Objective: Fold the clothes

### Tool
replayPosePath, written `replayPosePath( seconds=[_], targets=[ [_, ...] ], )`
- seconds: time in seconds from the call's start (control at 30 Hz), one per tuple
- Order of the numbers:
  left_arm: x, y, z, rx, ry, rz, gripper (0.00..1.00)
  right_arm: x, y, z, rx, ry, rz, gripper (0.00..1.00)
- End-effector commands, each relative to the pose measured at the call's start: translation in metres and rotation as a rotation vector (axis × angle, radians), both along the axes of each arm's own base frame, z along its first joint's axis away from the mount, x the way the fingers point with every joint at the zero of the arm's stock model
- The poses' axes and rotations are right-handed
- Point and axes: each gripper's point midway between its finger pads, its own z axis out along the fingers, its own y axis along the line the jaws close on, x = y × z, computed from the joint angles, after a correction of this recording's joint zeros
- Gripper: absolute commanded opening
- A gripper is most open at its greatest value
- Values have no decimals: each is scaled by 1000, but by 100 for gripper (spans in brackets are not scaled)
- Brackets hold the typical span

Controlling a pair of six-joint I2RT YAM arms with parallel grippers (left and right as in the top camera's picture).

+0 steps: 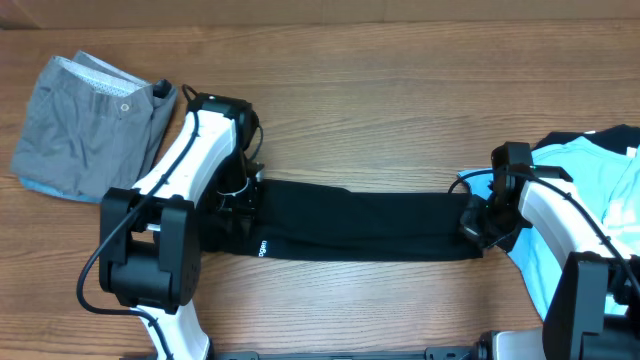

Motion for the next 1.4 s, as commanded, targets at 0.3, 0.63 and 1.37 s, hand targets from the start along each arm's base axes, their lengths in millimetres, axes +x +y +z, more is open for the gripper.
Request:
replayPosePath(
  seconds=[0.3, 0.63, 1.37],
  targets=[
    [11, 42, -1, 31, -28, 221, 39, 9, -43, 26, -249, -20, -147, 7],
    [43, 38, -11, -51, -156, 234, 42, 21, -13, 38, -65, -76, -52, 56],
    [19, 28, -36, -85, -87, 270, 47, 39, 28, 76, 162, -272, 43, 64]
  ],
)
